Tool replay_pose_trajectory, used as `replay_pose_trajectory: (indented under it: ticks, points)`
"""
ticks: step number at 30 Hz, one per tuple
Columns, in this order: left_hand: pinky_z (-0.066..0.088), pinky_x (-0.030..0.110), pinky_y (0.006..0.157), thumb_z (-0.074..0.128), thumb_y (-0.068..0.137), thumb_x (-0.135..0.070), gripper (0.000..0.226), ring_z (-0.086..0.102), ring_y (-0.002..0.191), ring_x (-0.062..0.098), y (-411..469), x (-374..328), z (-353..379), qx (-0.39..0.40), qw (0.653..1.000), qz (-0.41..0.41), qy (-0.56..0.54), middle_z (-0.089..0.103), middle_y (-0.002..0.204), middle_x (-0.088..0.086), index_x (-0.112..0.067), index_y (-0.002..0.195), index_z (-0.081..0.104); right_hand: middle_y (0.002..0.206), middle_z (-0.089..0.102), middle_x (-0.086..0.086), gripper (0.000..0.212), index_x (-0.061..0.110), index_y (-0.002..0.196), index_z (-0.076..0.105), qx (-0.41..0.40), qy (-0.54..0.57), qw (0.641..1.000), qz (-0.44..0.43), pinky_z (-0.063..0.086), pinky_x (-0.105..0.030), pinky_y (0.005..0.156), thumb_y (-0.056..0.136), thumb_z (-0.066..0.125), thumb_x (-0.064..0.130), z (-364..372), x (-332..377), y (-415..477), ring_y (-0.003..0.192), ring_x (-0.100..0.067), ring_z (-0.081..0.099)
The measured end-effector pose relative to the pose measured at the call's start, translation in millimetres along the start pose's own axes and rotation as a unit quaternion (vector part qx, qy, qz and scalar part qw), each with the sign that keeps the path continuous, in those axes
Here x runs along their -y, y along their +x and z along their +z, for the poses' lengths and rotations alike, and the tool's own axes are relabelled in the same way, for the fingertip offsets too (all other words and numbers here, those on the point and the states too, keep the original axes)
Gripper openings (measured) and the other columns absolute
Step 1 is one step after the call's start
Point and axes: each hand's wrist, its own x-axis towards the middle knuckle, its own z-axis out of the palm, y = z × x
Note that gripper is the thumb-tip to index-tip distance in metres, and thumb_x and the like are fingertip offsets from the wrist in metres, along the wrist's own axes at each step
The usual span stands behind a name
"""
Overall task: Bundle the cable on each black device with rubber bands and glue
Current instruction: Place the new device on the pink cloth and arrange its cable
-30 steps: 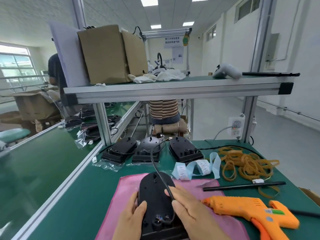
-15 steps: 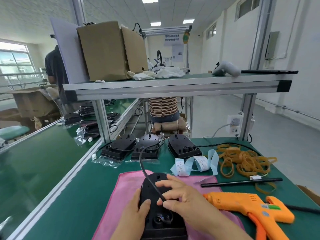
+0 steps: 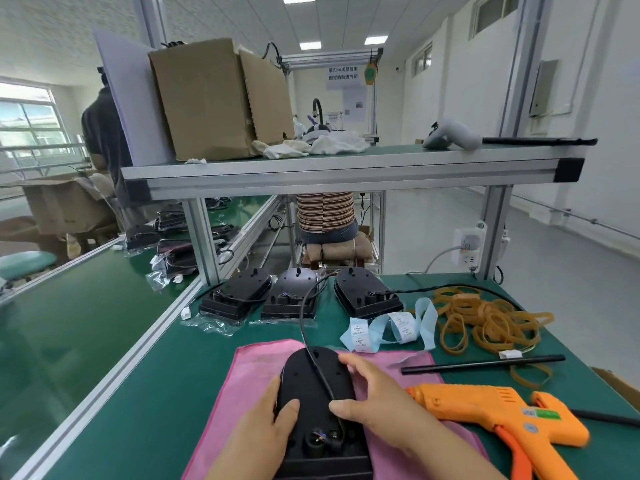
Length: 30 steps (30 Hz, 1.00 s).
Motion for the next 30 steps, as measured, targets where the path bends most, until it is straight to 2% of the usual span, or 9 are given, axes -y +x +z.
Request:
replay_pose_trajectory:
  ticks: [4, 8, 13, 15, 18, 21, 23, 26, 30]
  points:
    - [0.040, 0.024, 0.107, 0.051, 0.101, -0.023, 0.047, 0.055, 0.119, 0.007, 4, 2, -3, 0.010, 1.000, 0.011, 0.017, 0.057, 0.132, -0.011, -0.031, 0.146, 0.040, 0.132, 0.056, 0.013, 0.058, 0.035, 0.139, 0.047, -0.054, -0.116, 0.992, -0.015, 0.042, -0.019, 0.096, 0.084, 0.064, 0.039, 5, 10, 20, 0.113, -0.003, 0.053]
    - [0.038, 0.029, 0.110, 0.051, 0.101, -0.021, 0.050, 0.053, 0.124, 0.009, 7, 3, -2, 0.025, 0.999, 0.005, 0.025, 0.056, 0.137, -0.006, -0.027, 0.148, 0.037, 0.122, 0.056, 0.013, 0.045, 0.031, 0.126, 0.054, -0.127, -0.285, 0.949, -0.052, 0.042, -0.031, 0.097, 0.083, 0.051, 0.045, 21, 15, 30, 0.116, -0.012, 0.047]
    - [0.035, 0.023, 0.107, 0.044, 0.102, -0.037, 0.051, 0.048, 0.128, 0.011, 12, 6, -5, 0.012, 0.989, -0.004, 0.148, 0.050, 0.140, -0.005, -0.034, 0.151, 0.029, 0.101, 0.051, 0.011, 0.005, 0.023, 0.090, 0.052, -0.189, -0.260, 0.943, -0.081, 0.043, -0.031, 0.088, 0.087, 0.050, 0.019, 35, 14, 34, 0.101, -0.013, 0.044]
    - [0.036, 0.023, 0.105, 0.041, 0.101, -0.044, 0.049, 0.049, 0.125, 0.013, 12, 6, -9, 0.033, 0.980, -0.016, 0.195, 0.050, 0.135, -0.004, -0.035, 0.149, 0.032, 0.103, 0.047, 0.008, 0.009, 0.021, 0.090, 0.048, -0.200, -0.228, 0.950, -0.067, 0.043, -0.030, 0.086, 0.087, 0.048, 0.012, 37, 13, 35, 0.099, -0.014, 0.043]
    - [0.041, 0.023, 0.095, 0.046, 0.098, -0.049, 0.038, 0.054, 0.110, 0.011, 14, 5, -21, 0.091, 0.970, -0.021, 0.223, 0.054, 0.117, -0.007, -0.040, 0.135, 0.048, 0.117, 0.044, 0.010, 0.023, 0.027, 0.110, 0.049, -0.197, -0.210, 0.956, -0.059, 0.041, -0.026, 0.094, 0.091, 0.049, 0.015, 38, 10, 38, 0.111, -0.011, 0.042]
    - [0.046, 0.026, 0.075, 0.055, 0.094, -0.046, 0.026, 0.060, 0.082, 0.013, 29, 4, -27, 0.069, 0.980, -0.031, 0.185, 0.062, 0.085, -0.003, -0.024, 0.091, 0.067, 0.125, 0.044, 0.012, 0.034, 0.028, 0.124, 0.054, -0.186, -0.221, 0.954, -0.075, 0.039, -0.027, 0.101, 0.093, 0.047, 0.015, 39, 9, 40, 0.119, -0.009, 0.043]
    - [0.041, 0.029, 0.063, 0.054, 0.095, -0.040, 0.039, 0.049, 0.063, 0.018, 47, -1, -22, 0.003, 0.987, -0.030, 0.160, 0.054, 0.067, 0.003, -0.014, 0.066, 0.054, 0.131, 0.045, 0.013, 0.039, 0.027, 0.129, 0.059, -0.164, -0.229, 0.956, -0.084, 0.037, -0.026, 0.105, 0.094, 0.046, 0.014, 39, 8, 41, 0.124, -0.009, 0.044]
    - [0.037, 0.029, 0.061, 0.050, 0.098, -0.032, 0.036, 0.047, 0.064, 0.014, 77, -13, -10, -0.052, 0.991, -0.030, 0.119, 0.055, 0.067, -0.001, -0.015, 0.068, 0.057, 0.145, 0.042, 0.018, 0.044, 0.029, 0.136, 0.055, -0.137, -0.250, 0.954, -0.089, 0.022, -0.026, 0.117, 0.097, 0.044, 0.013, 36, 6, 41, 0.143, -0.006, 0.027]
    - [0.044, 0.033, 0.072, 0.054, 0.098, -0.033, 0.031, 0.054, 0.073, 0.020, 109, -21, 8, -0.003, 0.996, -0.084, -0.035, 0.063, 0.081, 0.008, -0.007, 0.083, 0.062, 0.148, 0.042, 0.022, 0.066, 0.041, 0.152, 0.022, -0.116, -0.247, 0.959, -0.080, 0.003, -0.035, 0.122, 0.097, 0.045, 0.011, 32, 8, 38, 0.149, -0.002, 0.007]
